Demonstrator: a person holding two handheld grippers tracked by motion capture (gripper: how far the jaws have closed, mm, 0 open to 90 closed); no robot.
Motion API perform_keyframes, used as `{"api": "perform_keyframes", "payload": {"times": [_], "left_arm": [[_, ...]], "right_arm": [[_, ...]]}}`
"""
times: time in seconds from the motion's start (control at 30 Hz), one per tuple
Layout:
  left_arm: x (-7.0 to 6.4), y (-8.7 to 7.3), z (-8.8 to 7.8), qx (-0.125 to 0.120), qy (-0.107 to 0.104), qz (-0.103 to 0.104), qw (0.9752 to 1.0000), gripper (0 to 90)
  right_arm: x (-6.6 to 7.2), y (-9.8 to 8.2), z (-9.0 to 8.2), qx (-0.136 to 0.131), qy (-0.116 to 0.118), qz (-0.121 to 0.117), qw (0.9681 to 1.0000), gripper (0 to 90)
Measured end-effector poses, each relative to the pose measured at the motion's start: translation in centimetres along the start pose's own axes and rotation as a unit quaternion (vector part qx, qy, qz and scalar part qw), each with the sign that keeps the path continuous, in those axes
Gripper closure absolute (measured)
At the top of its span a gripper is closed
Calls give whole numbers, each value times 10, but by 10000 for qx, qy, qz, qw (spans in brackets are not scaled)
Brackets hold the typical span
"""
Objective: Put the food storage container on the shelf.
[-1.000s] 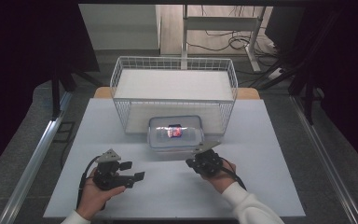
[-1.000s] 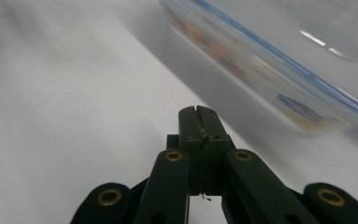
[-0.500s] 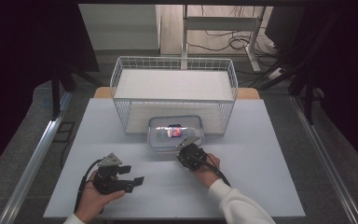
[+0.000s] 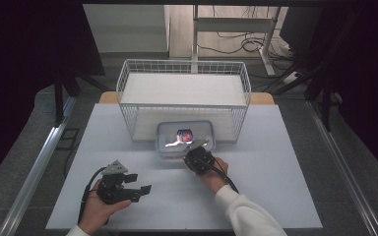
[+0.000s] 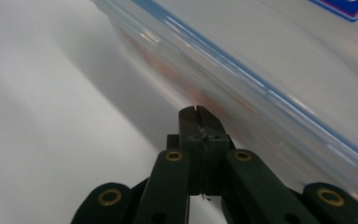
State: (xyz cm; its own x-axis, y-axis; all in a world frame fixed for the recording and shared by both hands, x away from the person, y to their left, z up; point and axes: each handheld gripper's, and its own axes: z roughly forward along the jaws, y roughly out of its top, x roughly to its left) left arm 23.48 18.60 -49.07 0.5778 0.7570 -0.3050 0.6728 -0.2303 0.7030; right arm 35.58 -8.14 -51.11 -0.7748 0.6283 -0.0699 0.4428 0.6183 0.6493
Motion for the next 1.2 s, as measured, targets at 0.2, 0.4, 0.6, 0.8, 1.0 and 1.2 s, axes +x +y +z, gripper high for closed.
{"api": "perform_keyframes", "payload": {"times": [0.2,0.4,0.6,0.8,1.0,1.2], "left_arm": [[2,2,3,31,5,-23,10000,270],[3,4,3,16,17,-65,10000,270],[3,2,4,52,41,-21,10000,270],[5,1,0,-23,72,-54,10000,270],[6,-1,-2,-20,94,-66,9999,269],[7,-1,-1,-20,105,-90,9999,268]], "right_arm": [[-14,11,1,-178,-50,209,9996,889],[-22,18,8,-263,-42,300,9992,889],[-29,29,18,-309,-74,412,9986,889],[-38,39,28,-314,-219,548,9978,890],[-49,45,34,-292,-334,706,9965,889],[-54,48,38,-305,-340,701,9965,889]]}}
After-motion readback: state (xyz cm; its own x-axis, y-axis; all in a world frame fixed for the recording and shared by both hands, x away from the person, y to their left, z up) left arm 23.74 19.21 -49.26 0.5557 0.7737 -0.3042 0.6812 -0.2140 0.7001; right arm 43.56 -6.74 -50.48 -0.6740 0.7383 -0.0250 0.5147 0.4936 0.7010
